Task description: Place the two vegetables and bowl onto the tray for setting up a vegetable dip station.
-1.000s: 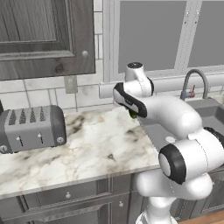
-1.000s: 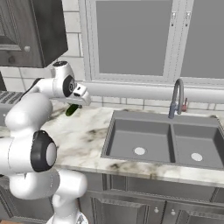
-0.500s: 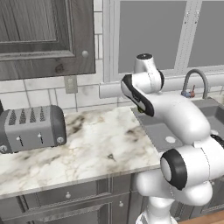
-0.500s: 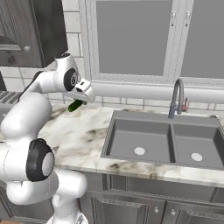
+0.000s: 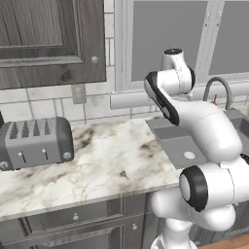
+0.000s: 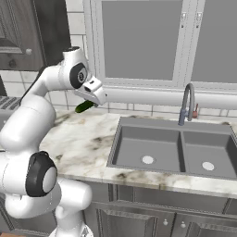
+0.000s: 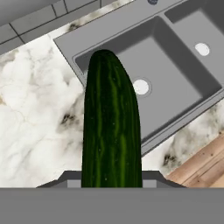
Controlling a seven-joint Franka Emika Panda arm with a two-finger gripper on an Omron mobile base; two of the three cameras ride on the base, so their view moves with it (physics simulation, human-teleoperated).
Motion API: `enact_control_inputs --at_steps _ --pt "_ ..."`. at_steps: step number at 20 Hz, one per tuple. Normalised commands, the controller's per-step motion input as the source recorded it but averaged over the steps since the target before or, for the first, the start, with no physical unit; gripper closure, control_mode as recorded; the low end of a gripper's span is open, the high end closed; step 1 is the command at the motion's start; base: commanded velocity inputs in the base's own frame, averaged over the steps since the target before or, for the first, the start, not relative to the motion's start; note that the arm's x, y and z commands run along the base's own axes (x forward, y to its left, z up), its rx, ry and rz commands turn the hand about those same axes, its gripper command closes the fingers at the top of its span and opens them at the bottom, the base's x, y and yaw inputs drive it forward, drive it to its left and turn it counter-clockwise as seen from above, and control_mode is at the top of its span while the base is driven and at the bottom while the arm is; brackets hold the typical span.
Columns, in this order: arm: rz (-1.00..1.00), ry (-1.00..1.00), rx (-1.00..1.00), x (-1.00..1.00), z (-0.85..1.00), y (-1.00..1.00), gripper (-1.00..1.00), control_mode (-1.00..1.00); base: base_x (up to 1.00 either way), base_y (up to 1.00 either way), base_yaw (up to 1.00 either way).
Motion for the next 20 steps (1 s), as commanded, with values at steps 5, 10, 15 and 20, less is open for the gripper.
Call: enact_control_inputs --at_steps 5,10,15,20 --pt "0.01 0.0 0.0 -0.5 0.02 -0.2 1.0 -1.0 0.0 0.0 0.0" --pt "0.1 0.0 0.02 -0.55 0.07 0.0 1.0 -1.0 0.0 0.0 0.0" --pt "0.16 0.0 0.06 -0.43 0.07 -0.02 1.0 -1.0 0.0 0.0 0.0" --pt "0.11 0.0 0.0 -0.58 0.0 -0.03 1.0 -1.0 0.0 0.0 0.0"
